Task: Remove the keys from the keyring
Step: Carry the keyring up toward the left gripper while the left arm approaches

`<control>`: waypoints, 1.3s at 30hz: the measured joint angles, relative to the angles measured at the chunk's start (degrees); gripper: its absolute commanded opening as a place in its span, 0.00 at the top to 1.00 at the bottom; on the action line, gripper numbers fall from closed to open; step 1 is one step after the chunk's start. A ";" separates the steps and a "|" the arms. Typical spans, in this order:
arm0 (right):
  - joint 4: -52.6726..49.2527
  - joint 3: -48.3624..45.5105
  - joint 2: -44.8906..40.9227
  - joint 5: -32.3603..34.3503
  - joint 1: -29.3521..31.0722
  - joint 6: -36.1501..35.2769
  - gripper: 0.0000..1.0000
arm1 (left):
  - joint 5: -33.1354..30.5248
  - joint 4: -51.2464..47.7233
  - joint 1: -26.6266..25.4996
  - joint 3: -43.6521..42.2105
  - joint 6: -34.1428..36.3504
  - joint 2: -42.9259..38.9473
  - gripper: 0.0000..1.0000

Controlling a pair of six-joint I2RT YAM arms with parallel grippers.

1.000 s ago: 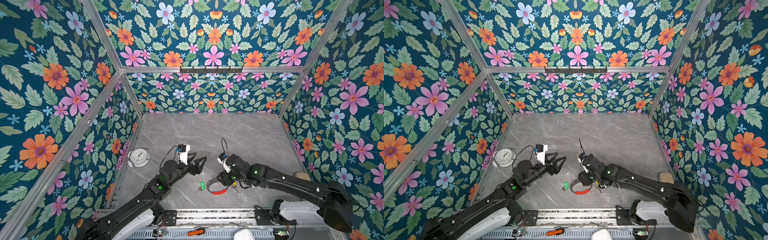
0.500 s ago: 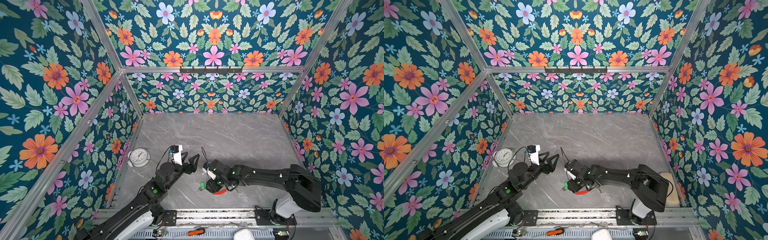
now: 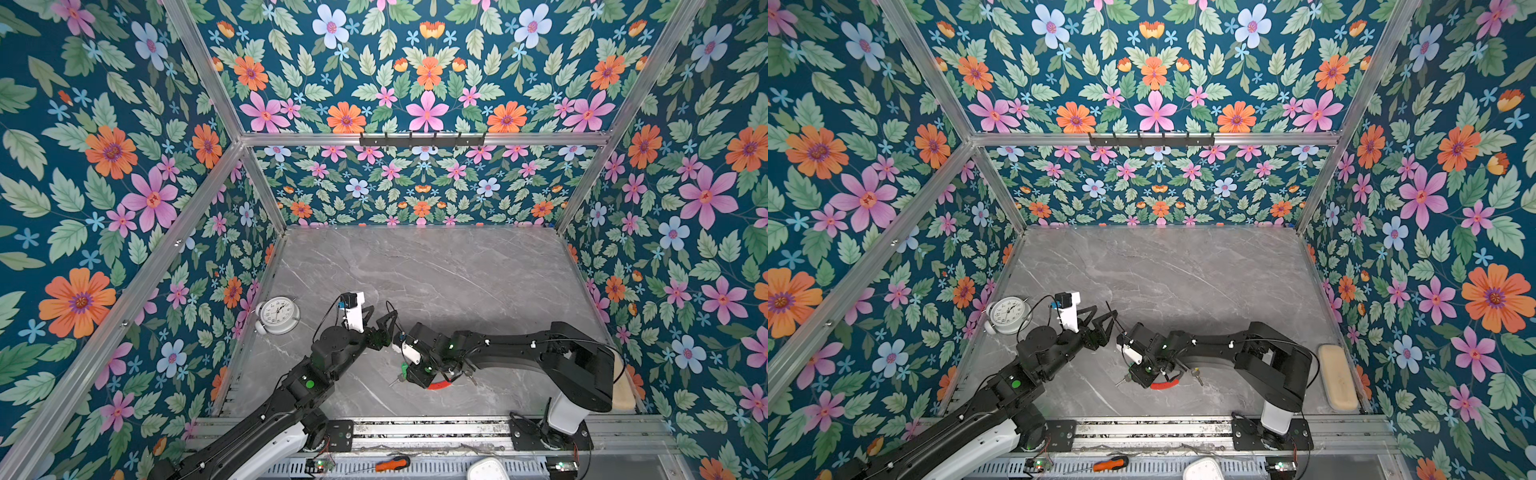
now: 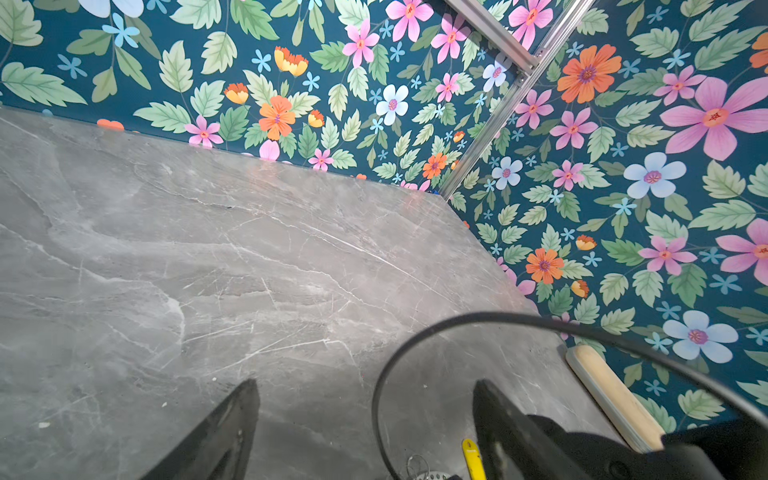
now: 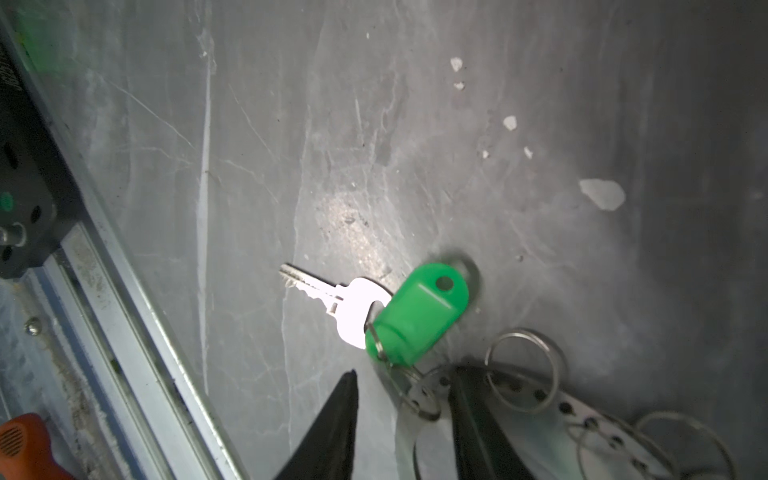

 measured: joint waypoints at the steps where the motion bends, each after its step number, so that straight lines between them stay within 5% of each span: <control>1: 0.09 0.17 0.24 -0.02 0.00 -0.52 0.71 | 0.00 0.00 0.00 -0.04 0.00 -0.02 0.17; 12: 0.94 -0.63 -1.22 2.14 0.00 -0.98 1.00 | 0.28 -0.09 0.00 -0.31 -0.02 0.63 0.17; 28: 3.82 -4.11 -23.32 16.81 -1.64 7.50 1.00 | 8.83 4.15 -0.02 -0.31 -0.63 4.92 0.18; 39: -0.20 2.62 -27.91 25.92 -1.81 11.39 1.00 | 19.02 13.27 -0.17 -2.47 -2.16 10.73 0.20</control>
